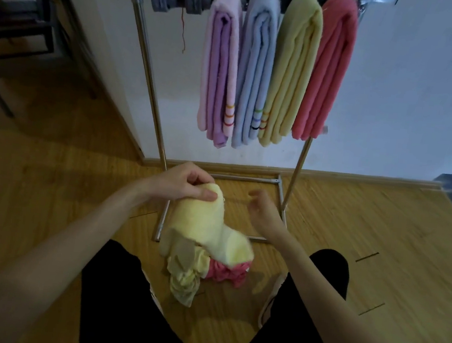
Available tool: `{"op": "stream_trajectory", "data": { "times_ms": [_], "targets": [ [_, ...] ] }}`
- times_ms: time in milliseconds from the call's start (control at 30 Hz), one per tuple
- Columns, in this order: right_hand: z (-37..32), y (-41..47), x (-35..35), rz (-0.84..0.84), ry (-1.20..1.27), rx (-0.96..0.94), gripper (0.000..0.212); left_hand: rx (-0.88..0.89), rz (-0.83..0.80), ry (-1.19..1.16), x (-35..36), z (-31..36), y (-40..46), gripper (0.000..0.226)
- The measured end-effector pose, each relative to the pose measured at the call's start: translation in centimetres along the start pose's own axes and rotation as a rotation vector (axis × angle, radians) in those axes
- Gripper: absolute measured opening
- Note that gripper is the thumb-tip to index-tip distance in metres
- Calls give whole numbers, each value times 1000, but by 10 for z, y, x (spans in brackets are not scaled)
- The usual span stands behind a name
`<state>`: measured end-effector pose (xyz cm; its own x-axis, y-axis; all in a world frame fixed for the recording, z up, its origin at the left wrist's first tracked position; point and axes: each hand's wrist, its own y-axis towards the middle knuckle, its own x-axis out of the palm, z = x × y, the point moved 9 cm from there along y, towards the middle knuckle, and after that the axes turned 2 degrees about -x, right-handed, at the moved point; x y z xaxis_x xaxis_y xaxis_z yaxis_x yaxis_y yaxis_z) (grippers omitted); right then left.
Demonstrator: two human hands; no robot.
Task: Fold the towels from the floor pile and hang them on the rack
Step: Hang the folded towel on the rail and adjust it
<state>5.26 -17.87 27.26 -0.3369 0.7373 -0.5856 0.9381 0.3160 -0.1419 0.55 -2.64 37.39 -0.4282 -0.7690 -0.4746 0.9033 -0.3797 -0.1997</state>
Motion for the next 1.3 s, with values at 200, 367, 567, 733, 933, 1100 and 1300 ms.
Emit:
{"op": "stream_trajectory", "data": {
  "times_ms": [200, 367, 567, 733, 933, 1100, 1300],
  "targets": [
    [-77, -22, 25, -571, 723, -176, 46, 10, -64, 27, 6, 12, 0, 8],
    [-78, -31, 29, -657, 562, -214, 26, -21, -48, 48, -4, 4, -3, 7],
    [-97, -29, -2, -575, 440, -303, 12, -36, 6, 6, -14, -13, -10, 41],
    [-91, -17, -31, -461, 427, -283, 22, -72, 67, -18, -33, -36, -21, 64],
    [-119, 12, -56, -286, 132, -341, 18, -52, 112, -239, -73, -25, -27, 32],
    [-183, 16, -59, -305, -157, -599, 21, -4, 281, 37, -125, 15, -25, 25],
    [-243, 34, -58, -331, -475, -708, 30, -12, 315, 463, -179, 43, -5, 40]
  ]
}}
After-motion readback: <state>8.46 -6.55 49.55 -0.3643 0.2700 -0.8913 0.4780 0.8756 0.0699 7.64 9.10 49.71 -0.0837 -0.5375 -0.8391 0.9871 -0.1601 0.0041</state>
